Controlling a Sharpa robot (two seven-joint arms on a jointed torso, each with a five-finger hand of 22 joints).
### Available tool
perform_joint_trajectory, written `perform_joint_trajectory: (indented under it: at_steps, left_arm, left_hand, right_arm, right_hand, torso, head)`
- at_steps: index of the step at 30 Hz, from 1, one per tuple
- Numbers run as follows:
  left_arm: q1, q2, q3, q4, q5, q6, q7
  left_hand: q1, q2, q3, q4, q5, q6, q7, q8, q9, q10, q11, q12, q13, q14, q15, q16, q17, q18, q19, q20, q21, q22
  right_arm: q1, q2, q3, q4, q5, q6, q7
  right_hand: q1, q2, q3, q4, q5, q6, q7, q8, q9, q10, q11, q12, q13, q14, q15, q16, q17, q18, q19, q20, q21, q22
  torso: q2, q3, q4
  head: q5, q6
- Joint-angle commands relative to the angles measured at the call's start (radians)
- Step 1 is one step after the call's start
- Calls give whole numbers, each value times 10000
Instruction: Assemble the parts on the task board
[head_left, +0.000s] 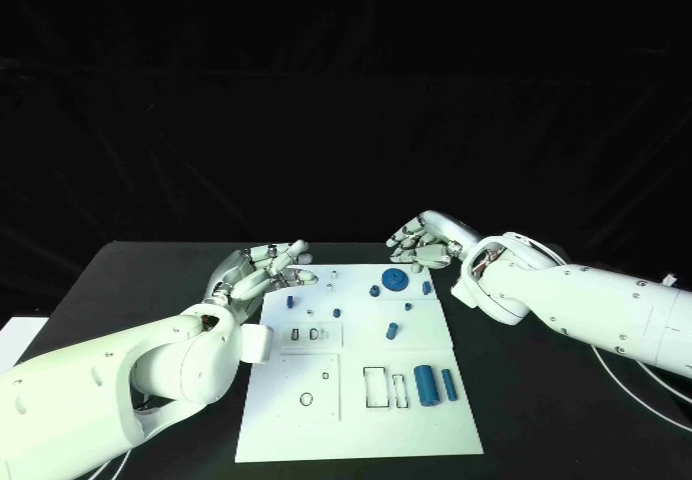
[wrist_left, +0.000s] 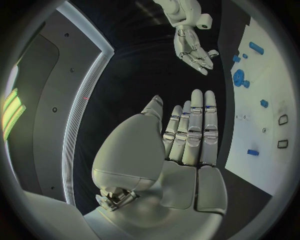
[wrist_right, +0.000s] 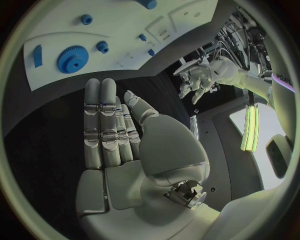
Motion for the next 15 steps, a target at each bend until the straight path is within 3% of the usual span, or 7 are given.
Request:
perform_joint_trajectory:
  at_steps: [1, 7, 15]
  left_arm:
    - [15, -68, 32, 290, 24, 419, -59]
    - [13, -193, 69, 708, 24, 487, -100]
    - [15, -283, 127, 1017, 24, 510, -141]
  left_hand:
    - [101, 9, -8, -65, 42, -46, 47, -79, -13, -66, 28, -58, -15, -50, 46, -11, 40, 88, 5, 25, 5, -6]
    - [105, 22, -16, -81, 45, -74, 62, -108, -17, -101, 42, -90, -26, -58, 54, -6, 90, 89, 2, 31, 4, -8]
    - [102, 45, -52, -124, 42, -135, 102, -173, -18, -184, 84, -156, -52, -191, 99, -9, 212, 76, -73, 63, -31, -25]
  right_arm:
    - [101, 135, 4, -20, -2909, 1167, -1321]
    - [185, 395, 5, -47, -4079, 1534, -1650]
    - [207, 628, 3, -71, -4793, 2033, -1858]
  right_hand:
    - [-205, -43, 142, 40, -79, 119, -63, -32, 1, -49, -5, -178, -12, 426, -74, 972, 681, 109, 69, -51, 695, 421]
    - [-254, -147, 345, 126, -120, 167, -102, -41, 0, -407, 16, -147, -16, 308, -54, 1806, 1343, 114, -105, -14, 1395, 879]
    - [-261, -254, 489, 230, -260, 297, -141, -22, 11, -651, 45, -170, -32, 109, -27, 2319, 1775, 130, -375, 24, 1887, 1213]
  torso:
    - [271, -20, 78]
    - [481, 16, 142]
    - [732, -3, 274]
  head:
    - [-28, 113]
    - [-36, 250]
    - [-86, 180]
